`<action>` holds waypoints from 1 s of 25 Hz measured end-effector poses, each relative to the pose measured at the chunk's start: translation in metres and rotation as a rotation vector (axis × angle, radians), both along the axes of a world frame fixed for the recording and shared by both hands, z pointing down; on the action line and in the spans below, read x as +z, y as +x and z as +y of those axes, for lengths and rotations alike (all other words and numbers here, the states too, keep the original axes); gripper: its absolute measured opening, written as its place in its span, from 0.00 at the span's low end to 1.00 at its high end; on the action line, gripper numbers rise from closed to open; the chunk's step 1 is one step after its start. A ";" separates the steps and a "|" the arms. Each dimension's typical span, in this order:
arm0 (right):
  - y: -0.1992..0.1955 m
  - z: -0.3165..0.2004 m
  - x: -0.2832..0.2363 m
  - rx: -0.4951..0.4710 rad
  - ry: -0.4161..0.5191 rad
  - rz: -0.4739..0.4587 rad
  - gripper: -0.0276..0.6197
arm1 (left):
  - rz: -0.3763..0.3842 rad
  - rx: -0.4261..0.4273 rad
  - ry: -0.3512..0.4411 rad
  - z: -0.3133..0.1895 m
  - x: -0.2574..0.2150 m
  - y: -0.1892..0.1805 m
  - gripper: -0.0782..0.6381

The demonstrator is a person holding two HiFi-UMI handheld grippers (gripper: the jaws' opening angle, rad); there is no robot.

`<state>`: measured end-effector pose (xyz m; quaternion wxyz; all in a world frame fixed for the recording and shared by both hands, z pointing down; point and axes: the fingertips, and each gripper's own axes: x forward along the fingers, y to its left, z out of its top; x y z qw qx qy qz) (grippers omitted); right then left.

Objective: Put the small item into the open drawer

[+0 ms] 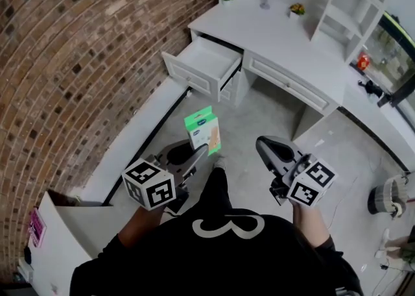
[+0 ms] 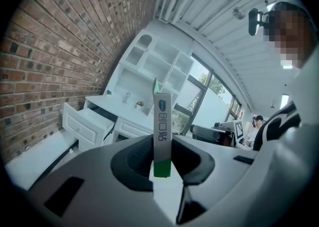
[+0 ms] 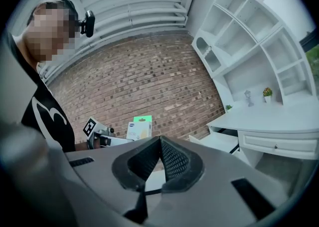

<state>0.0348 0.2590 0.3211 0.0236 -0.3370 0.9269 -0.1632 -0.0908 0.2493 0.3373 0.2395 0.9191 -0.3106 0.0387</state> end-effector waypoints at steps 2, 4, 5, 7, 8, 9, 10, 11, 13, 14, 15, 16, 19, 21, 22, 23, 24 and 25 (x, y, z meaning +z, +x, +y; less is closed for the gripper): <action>-0.004 -0.019 0.006 -0.010 -0.016 0.011 0.06 | -0.001 -0.012 -0.020 -0.016 0.006 -0.004 0.24; -0.005 -0.040 0.013 -0.011 -0.028 0.029 0.06 | 0.001 -0.019 -0.042 -0.035 0.012 -0.005 0.23; -0.004 -0.052 0.016 -0.010 -0.033 0.034 0.06 | 0.000 -0.020 -0.051 -0.046 0.015 -0.005 0.23; -0.005 -0.079 0.020 -0.011 -0.041 0.034 0.06 | -0.007 -0.021 -0.061 -0.072 0.020 -0.005 0.23; -0.006 -0.094 0.022 -0.013 -0.045 0.033 0.06 | -0.012 -0.021 -0.065 -0.087 0.022 -0.005 0.23; -0.006 -0.109 0.024 -0.014 -0.050 0.032 0.06 | -0.014 -0.022 -0.069 -0.102 0.023 -0.006 0.23; -0.007 -0.125 0.026 -0.014 -0.056 0.032 0.06 | -0.015 -0.023 -0.074 -0.117 0.025 -0.006 0.23; -0.007 -0.141 0.027 -0.012 -0.061 0.030 0.06 | -0.015 -0.024 -0.081 -0.134 0.026 -0.006 0.23; -0.007 -0.176 0.029 -0.007 -0.071 0.025 0.06 | -0.018 -0.025 -0.095 -0.168 0.030 -0.007 0.24; -0.007 -0.194 0.030 -0.004 -0.076 0.024 0.06 | -0.021 -0.025 -0.100 -0.186 0.031 -0.007 0.24; -0.008 -0.211 0.031 -0.002 -0.081 0.025 0.06 | -0.023 -0.023 -0.106 -0.203 0.033 -0.006 0.23; -0.008 -0.227 0.032 0.001 -0.087 0.026 0.06 | -0.025 -0.021 -0.112 -0.220 0.034 -0.006 0.24; -0.009 -0.271 0.034 0.013 -0.109 0.028 0.06 | -0.025 -0.015 -0.131 -0.264 0.037 -0.005 0.23; -0.008 -0.297 0.037 0.021 -0.124 0.037 0.06 | -0.029 -0.011 -0.142 -0.291 0.040 -0.004 0.23; -0.008 -0.307 0.040 0.026 -0.135 0.044 0.06 | -0.033 -0.009 -0.148 -0.303 0.043 -0.004 0.23; -0.007 -0.317 0.044 0.032 -0.149 0.049 0.06 | -0.039 -0.007 -0.154 -0.313 0.046 -0.004 0.23; -0.006 -0.325 0.047 0.041 -0.163 0.050 0.06 | -0.046 -0.006 -0.161 -0.323 0.049 -0.004 0.24; -0.004 -0.333 0.050 0.051 -0.174 0.050 0.06 | -0.052 -0.004 -0.167 -0.331 0.052 -0.004 0.24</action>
